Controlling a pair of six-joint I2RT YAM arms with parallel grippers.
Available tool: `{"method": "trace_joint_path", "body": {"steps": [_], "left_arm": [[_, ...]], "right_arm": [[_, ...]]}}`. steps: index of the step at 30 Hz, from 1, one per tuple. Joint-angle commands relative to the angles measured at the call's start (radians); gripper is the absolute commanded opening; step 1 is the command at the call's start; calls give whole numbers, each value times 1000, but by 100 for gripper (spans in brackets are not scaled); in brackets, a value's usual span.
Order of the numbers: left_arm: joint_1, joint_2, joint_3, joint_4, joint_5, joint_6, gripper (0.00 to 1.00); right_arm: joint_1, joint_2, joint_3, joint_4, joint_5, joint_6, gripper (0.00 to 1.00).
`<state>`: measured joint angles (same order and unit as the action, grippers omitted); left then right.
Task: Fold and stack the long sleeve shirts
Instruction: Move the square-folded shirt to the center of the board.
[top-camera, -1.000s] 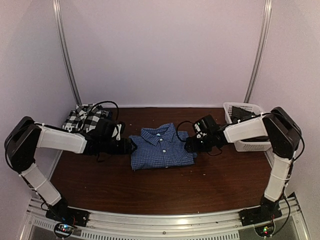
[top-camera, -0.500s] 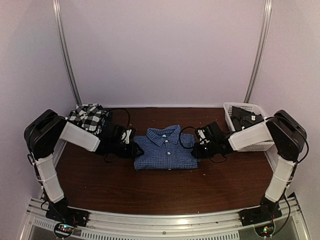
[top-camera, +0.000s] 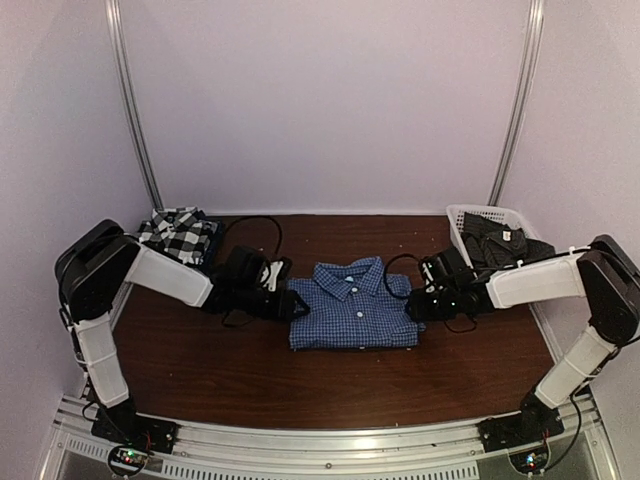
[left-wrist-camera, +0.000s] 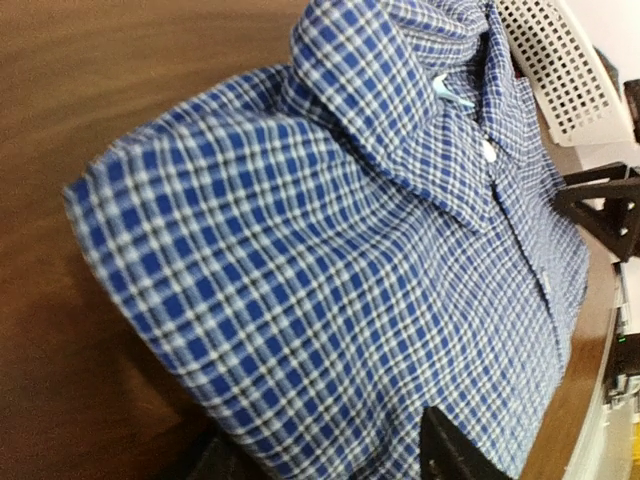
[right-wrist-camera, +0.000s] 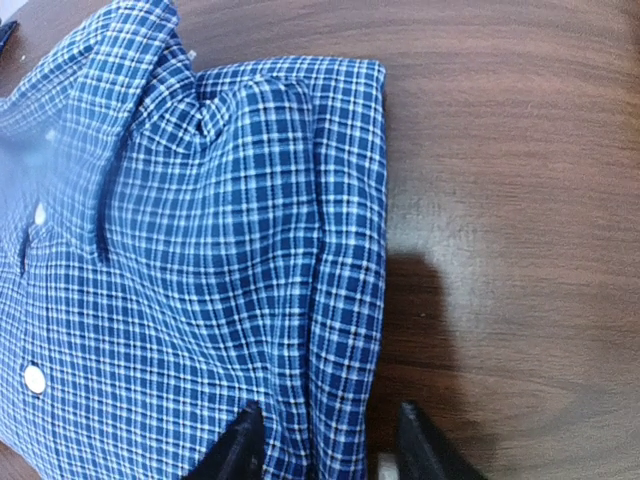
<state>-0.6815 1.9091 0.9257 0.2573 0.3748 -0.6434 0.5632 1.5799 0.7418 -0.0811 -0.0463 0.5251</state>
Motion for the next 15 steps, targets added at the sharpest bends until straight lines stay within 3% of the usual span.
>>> {"method": "trace_joint_path", "body": {"steps": [1, 6, 11, 15], "left_arm": [[33, -111, 51, -143, -204, 106, 70], [118, -218, 93, -338, -446, 188, 83], [199, -219, 233, -548, -709, 276, 87], [273, -163, 325, -607, -818, 287, 87]], "right_arm": [[-4, -86, -9, -43, 66, 1, 55], [0, -176, -28, -50, 60, -4, 72], [22, -198, -52, 17, 1, -7, 72], [38, -168, -38, 40, -16, -13, 72]]}}
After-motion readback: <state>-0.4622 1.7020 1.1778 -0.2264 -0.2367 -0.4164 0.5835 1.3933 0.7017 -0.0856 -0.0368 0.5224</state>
